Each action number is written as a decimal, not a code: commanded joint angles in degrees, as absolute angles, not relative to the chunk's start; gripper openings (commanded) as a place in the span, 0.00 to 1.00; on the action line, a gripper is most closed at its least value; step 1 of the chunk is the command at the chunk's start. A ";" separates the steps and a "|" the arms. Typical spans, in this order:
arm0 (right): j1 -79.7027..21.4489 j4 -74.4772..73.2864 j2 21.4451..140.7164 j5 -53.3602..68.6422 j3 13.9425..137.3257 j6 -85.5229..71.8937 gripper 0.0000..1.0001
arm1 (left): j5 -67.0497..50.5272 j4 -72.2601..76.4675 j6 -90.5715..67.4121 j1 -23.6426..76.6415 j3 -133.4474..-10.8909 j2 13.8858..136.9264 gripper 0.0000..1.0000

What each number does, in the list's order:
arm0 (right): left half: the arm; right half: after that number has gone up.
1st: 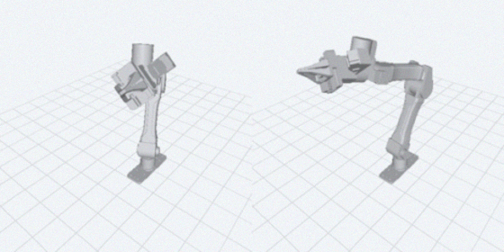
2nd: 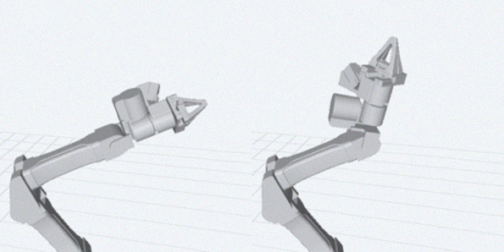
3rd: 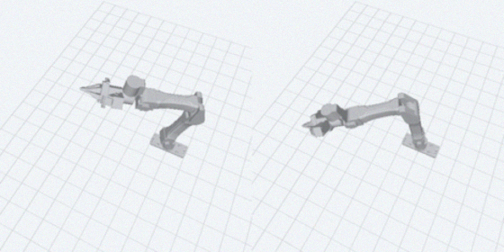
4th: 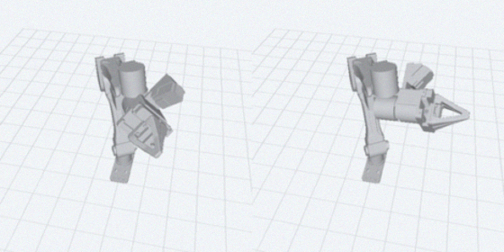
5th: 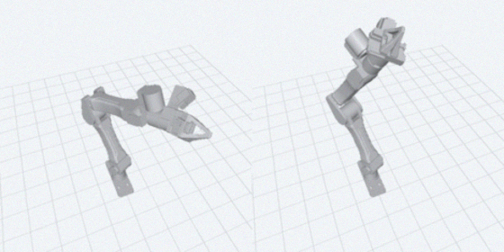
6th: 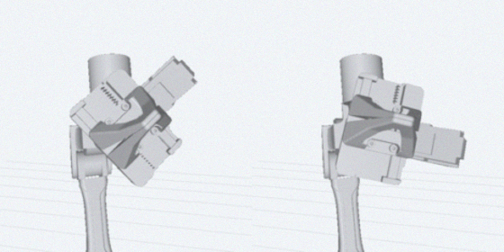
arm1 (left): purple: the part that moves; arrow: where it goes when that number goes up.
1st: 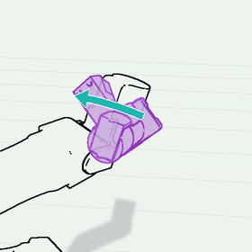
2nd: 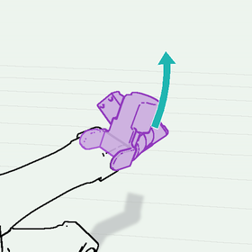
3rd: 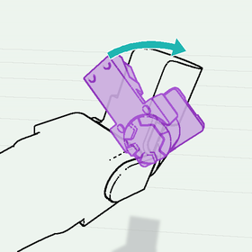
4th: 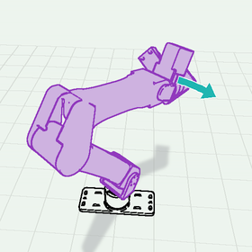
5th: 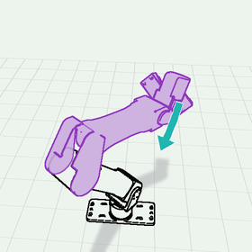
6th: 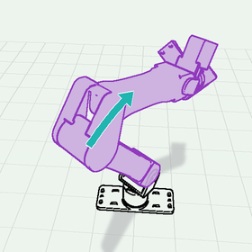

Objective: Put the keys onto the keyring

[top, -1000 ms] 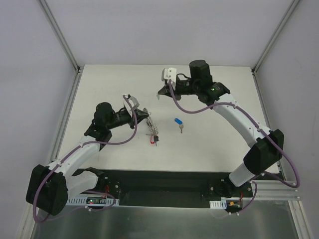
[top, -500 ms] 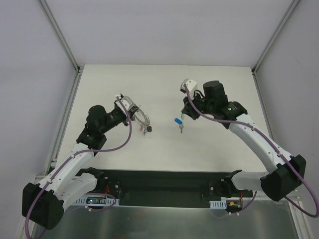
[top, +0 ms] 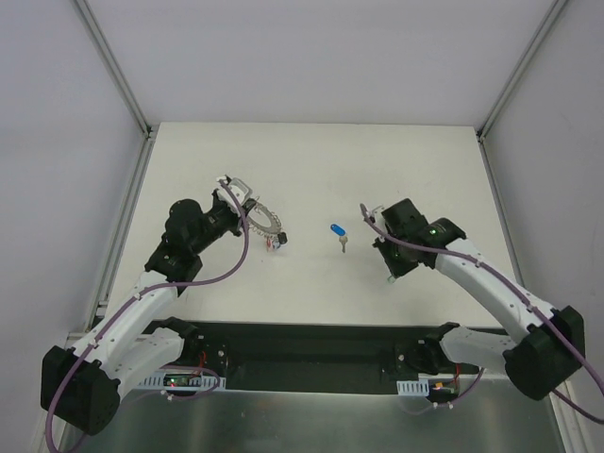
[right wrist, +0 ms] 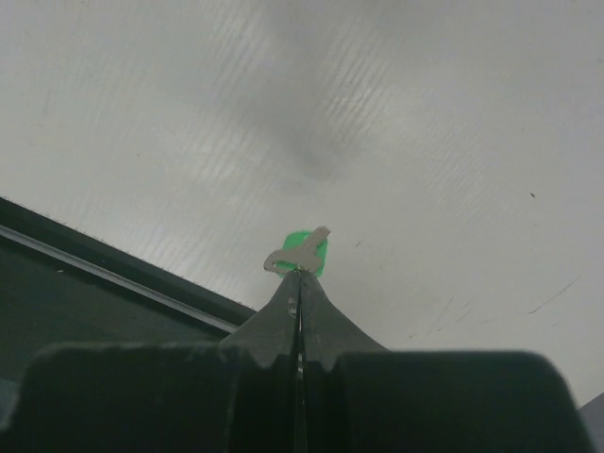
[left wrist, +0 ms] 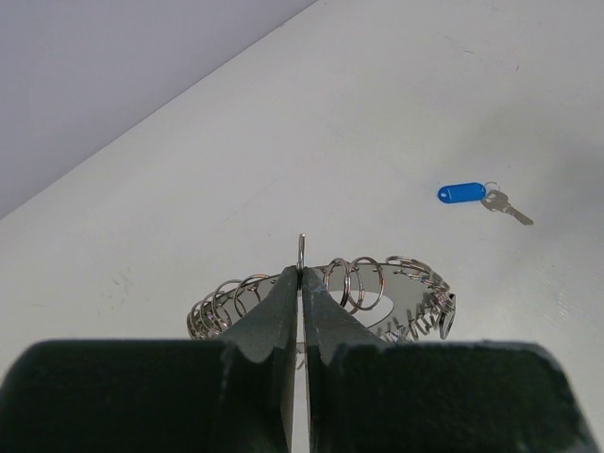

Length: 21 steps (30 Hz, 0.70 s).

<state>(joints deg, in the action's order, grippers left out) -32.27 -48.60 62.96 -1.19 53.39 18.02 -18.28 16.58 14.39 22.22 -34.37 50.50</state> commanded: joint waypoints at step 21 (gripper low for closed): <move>-48.16 -34.38 102.48 4.74 67.77 18.63 0.01 | -2.90 21.44 16.00 23.12 -34.63 44.47 0.00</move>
<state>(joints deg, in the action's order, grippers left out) -47.59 -39.64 102.06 1.23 65.84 17.80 -4.84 16.75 14.81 22.57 -34.37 45.84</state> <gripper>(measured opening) 0.015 0.006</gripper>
